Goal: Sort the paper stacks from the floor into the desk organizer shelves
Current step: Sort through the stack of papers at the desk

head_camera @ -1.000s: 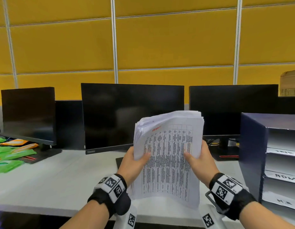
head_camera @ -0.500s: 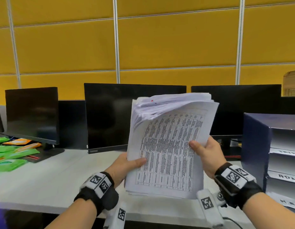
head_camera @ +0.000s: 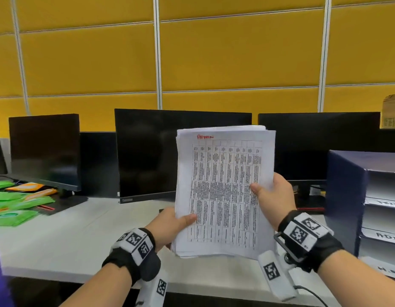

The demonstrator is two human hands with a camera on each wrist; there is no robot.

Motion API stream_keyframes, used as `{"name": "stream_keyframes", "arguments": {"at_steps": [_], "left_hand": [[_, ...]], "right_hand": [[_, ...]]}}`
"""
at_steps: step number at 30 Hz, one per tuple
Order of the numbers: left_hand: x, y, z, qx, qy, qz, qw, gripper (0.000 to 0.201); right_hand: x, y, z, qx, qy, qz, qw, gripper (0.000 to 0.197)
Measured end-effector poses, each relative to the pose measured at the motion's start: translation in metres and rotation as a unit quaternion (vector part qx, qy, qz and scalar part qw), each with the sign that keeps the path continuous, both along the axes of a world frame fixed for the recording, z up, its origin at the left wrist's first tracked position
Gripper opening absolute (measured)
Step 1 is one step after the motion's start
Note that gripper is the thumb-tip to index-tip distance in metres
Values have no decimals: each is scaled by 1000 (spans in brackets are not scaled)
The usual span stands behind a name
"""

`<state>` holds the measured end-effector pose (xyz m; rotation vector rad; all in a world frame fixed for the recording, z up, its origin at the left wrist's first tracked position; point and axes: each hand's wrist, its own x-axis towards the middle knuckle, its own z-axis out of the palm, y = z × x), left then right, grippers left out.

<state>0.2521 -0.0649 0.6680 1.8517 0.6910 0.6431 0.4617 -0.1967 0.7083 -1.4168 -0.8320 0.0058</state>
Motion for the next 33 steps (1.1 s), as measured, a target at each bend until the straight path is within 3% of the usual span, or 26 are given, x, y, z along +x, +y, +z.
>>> {"name": "stream_keyframes", "arguments": {"at_steps": [5, 12, 14, 20, 27, 33], "left_hand": [[12, -1, -19, 61, 3, 23, 998, 35], [11, -7, -45, 62, 67, 2, 996, 41], [10, -8, -36, 66, 33, 2, 997, 43], [11, -10, -1, 35, -166, 95, 981, 33], [17, -17, -3, 2, -176, 103, 979, 27], [17, -23, 1, 0, -190, 111, 976, 19]], "right_hand": [[-16, 5, -11, -13, -50, 28, 998, 33], [-13, 2, -59, -120, -129, 130, 976, 65], [-9, 0, -64, -139, -129, 134, 973, 68], [-5, -3, -69, -142, -78, 88, 983, 62], [3, -9, -79, -231, -41, 122, 964, 73], [1, -13, -81, -246, -73, 97, 962, 57]]}}
